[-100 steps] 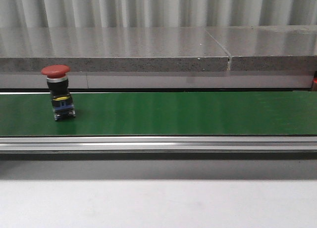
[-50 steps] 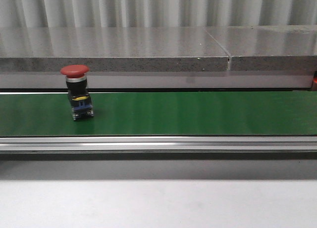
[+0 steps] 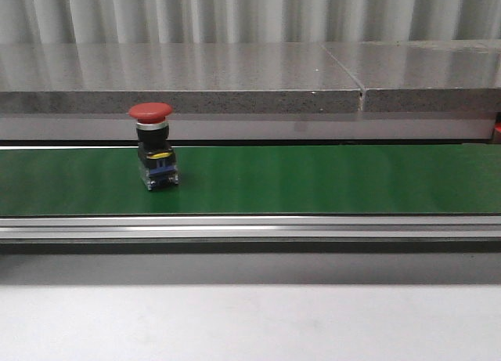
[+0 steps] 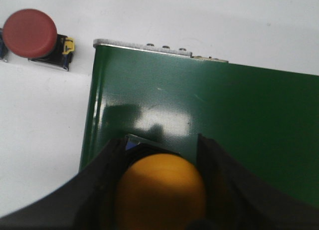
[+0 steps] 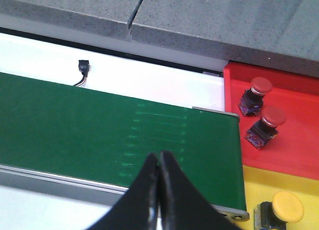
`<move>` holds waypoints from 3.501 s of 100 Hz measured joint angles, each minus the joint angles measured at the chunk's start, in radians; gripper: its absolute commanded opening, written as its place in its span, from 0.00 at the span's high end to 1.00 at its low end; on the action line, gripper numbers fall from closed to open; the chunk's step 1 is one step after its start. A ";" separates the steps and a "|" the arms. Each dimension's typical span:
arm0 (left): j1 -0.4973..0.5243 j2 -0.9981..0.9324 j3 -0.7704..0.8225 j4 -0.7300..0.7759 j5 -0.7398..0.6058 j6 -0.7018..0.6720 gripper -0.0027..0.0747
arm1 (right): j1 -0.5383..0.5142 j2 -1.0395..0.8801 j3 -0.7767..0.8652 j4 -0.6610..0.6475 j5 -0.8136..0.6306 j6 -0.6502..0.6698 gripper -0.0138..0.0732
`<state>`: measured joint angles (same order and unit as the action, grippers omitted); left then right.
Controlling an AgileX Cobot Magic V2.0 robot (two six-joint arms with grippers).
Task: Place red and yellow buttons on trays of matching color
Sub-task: 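Set the yellow button on the green belt and release it, then grasp the red button arriving at the belt's end with the right gripper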
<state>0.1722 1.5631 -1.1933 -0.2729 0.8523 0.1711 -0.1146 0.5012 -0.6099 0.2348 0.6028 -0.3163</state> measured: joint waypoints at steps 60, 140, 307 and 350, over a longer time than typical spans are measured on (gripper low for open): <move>0.000 0.041 0.008 -0.021 -0.015 0.052 0.22 | 0.000 0.000 0.000 0.000 0.000 0.000 0.92; -0.117 -0.207 0.008 -0.032 -0.071 0.128 0.19 | 0.000 0.000 0.000 0.000 0.000 0.000 0.92; -0.295 -1.186 0.741 -0.052 -0.554 0.150 0.99 | 0.000 0.000 0.000 0.000 -0.003 0.000 0.16; -0.295 -1.186 0.741 -0.052 -0.555 0.150 0.99 | 0.036 0.129 0.000 0.044 -0.016 0.000 0.11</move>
<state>-0.1225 0.3772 -0.4528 -0.3248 0.2977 0.3207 -0.0788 0.6304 -0.6099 0.2786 0.5867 -0.3163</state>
